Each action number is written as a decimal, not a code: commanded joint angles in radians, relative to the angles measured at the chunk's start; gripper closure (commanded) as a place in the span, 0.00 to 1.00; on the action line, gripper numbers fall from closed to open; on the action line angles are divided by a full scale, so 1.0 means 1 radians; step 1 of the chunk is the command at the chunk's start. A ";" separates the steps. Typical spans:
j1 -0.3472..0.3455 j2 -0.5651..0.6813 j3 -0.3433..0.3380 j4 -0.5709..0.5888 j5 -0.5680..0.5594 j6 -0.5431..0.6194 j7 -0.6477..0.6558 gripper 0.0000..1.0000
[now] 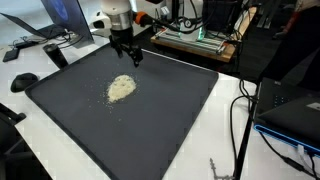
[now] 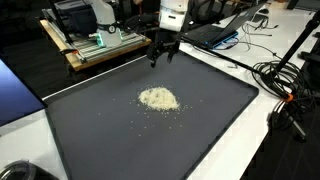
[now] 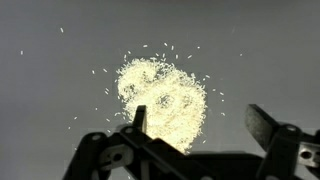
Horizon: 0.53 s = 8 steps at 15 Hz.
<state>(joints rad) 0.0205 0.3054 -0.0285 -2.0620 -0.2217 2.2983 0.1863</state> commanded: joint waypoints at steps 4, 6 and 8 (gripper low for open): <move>0.085 0.143 -0.062 0.171 -0.063 -0.083 0.250 0.00; 0.123 0.177 -0.087 0.217 -0.096 -0.122 0.347 0.00; 0.159 0.208 -0.108 0.263 -0.130 -0.169 0.432 0.00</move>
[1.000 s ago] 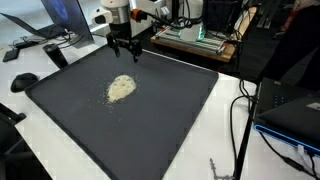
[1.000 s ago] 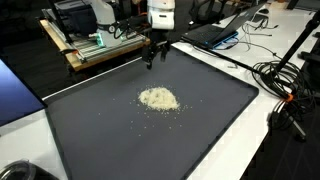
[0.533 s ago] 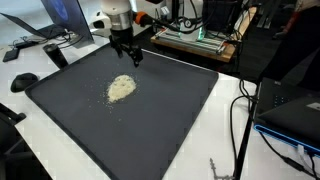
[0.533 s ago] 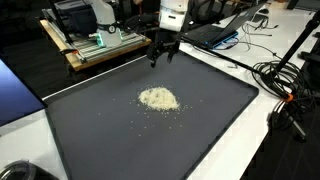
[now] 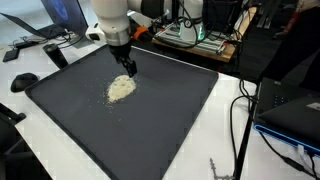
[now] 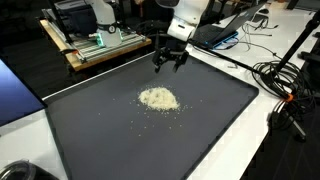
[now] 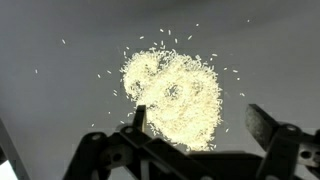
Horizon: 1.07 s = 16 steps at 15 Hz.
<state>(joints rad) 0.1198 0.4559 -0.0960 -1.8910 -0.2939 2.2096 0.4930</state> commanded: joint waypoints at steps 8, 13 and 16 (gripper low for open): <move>0.147 0.190 -0.065 0.273 -0.165 -0.299 0.410 0.00; 0.148 0.284 -0.039 0.392 -0.145 -0.380 0.448 0.00; 0.142 0.340 -0.040 0.473 -0.138 -0.410 0.443 0.00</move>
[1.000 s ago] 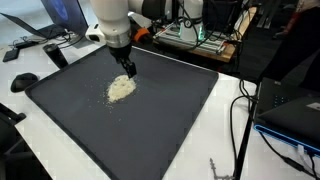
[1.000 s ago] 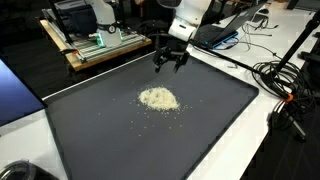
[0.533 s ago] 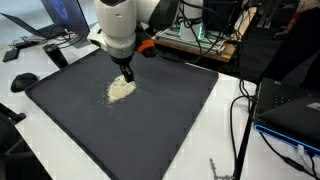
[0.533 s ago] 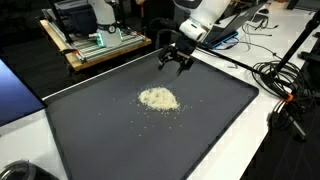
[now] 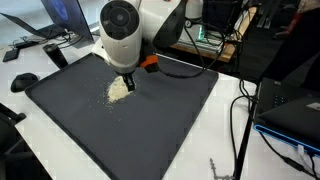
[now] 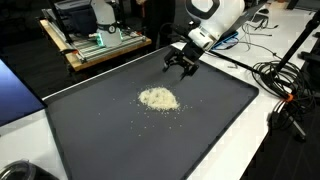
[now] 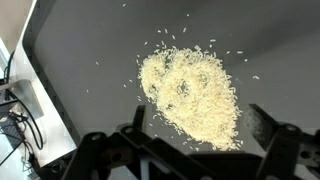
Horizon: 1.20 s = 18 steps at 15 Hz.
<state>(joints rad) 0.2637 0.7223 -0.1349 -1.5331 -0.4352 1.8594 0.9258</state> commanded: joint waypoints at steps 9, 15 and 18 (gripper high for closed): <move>-0.162 0.175 0.040 0.293 0.186 -0.023 -0.267 0.00; -0.254 0.221 0.049 0.383 0.317 -0.033 -0.492 0.00; -0.291 0.245 0.065 0.425 0.366 -0.042 -0.610 0.00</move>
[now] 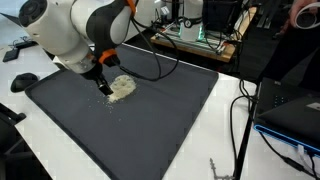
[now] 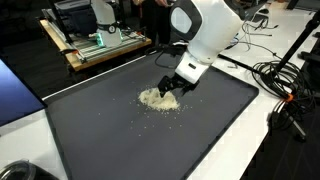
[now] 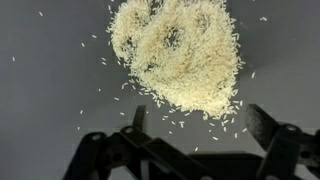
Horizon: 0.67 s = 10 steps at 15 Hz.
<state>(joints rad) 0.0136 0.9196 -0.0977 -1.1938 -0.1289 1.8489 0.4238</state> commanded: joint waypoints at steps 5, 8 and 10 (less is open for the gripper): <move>-0.090 0.086 0.050 0.148 0.112 -0.101 -0.263 0.00; -0.127 0.091 0.066 0.149 0.137 -0.093 -0.359 0.00; -0.157 0.087 0.080 0.131 0.159 -0.060 -0.423 0.00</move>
<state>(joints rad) -0.0930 0.9875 -0.0502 -1.0922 -0.0196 1.7845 0.0986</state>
